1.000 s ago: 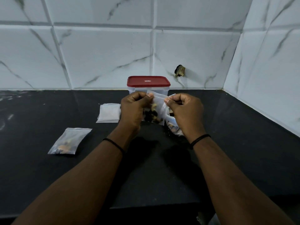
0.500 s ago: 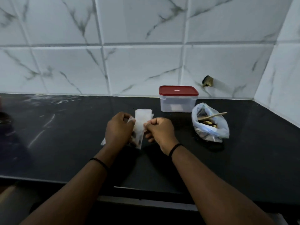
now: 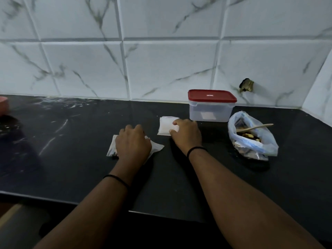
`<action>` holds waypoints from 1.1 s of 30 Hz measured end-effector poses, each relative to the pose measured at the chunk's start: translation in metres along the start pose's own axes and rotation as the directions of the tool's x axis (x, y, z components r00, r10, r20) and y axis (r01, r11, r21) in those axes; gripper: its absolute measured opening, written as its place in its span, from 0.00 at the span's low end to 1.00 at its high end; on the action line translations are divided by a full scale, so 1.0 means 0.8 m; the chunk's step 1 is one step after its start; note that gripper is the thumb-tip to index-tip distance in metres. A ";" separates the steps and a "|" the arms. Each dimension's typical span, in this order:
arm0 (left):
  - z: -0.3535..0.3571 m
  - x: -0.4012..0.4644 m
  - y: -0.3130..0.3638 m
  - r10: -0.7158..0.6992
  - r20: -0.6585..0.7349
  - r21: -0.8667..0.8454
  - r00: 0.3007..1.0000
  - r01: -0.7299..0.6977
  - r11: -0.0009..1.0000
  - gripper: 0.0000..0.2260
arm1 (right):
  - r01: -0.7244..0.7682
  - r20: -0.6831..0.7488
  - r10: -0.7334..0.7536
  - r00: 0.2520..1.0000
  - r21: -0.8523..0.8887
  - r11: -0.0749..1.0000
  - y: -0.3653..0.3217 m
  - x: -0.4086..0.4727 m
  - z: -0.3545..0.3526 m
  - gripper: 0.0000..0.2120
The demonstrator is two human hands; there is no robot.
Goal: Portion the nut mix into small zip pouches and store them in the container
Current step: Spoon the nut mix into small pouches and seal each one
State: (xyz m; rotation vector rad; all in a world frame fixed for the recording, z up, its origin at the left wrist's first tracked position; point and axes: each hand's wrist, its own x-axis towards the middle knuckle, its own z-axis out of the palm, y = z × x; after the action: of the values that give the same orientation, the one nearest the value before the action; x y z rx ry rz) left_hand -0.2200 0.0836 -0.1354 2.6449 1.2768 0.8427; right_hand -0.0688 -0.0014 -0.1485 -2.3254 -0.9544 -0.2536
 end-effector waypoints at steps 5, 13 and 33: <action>0.004 0.003 0.000 0.016 -0.040 0.012 0.999 -0.015 1.000 0.13 | 0.023 0.066 -0.010 0.998 -0.184 0.983 -0.003 0.015 0.009 0.10; -0.008 -0.005 0.019 0.071 -0.258 -0.268 0.963 -0.142 0.953 0.08 | 0.165 -0.298 -0.190 0.936 -0.108 0.980 -0.003 -0.003 -0.010 0.09; 0.047 0.030 0.136 0.230 0.367 -0.923 0.901 0.323 0.209 0.07 | -0.071 -0.221 0.288 0.932 0.668 0.741 0.072 -0.019 -0.081 0.10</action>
State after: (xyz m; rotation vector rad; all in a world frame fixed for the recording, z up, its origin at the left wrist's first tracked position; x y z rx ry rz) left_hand -0.1131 0.0366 -0.1234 1.4971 0.3500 0.6204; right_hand -0.0373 -0.0811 -0.1292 -1.6417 -0.5253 -0.1619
